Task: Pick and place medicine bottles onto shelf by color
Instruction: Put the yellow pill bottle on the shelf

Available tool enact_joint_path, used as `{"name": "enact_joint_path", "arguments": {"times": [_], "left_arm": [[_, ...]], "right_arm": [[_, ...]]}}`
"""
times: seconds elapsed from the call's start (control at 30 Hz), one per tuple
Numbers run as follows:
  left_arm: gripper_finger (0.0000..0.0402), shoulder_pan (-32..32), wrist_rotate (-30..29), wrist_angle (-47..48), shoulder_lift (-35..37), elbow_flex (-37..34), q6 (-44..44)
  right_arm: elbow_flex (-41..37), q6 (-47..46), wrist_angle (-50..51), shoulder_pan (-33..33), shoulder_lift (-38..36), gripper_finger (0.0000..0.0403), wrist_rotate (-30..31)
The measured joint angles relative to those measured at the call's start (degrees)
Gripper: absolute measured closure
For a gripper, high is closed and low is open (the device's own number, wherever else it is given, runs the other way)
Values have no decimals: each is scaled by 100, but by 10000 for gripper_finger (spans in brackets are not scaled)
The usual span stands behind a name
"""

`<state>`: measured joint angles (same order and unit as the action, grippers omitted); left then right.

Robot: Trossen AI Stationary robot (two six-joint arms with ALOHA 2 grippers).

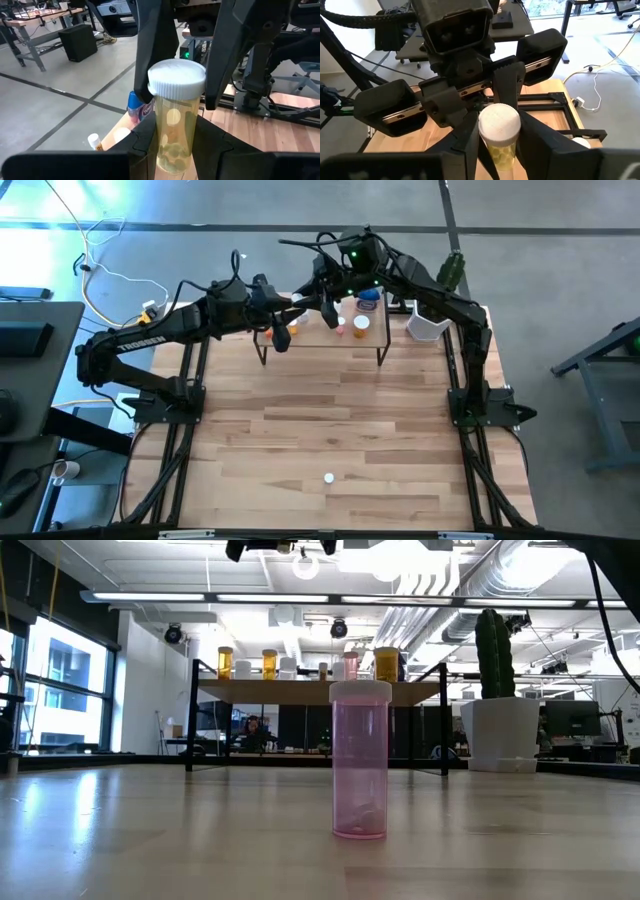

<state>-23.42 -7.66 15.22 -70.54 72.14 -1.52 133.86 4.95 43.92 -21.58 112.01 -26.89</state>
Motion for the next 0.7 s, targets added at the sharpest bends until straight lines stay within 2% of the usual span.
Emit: {"name": "enact_joint_path", "arguments": {"times": [0.13, 0.37, 0.7], "left_arm": [[317, 0, 0, -1, 0, 0, 0], [285, 0, -2, 13, 0, 0, -18], [209, -1, -5, 60, 4, 0, -18]], "right_arm": [[0, -16, 2, 0, 0, 304, 0], [0, -20, 12, 0, 0, 304, -4], [0, -13, 4, 0, 0, 306, 23]]}}
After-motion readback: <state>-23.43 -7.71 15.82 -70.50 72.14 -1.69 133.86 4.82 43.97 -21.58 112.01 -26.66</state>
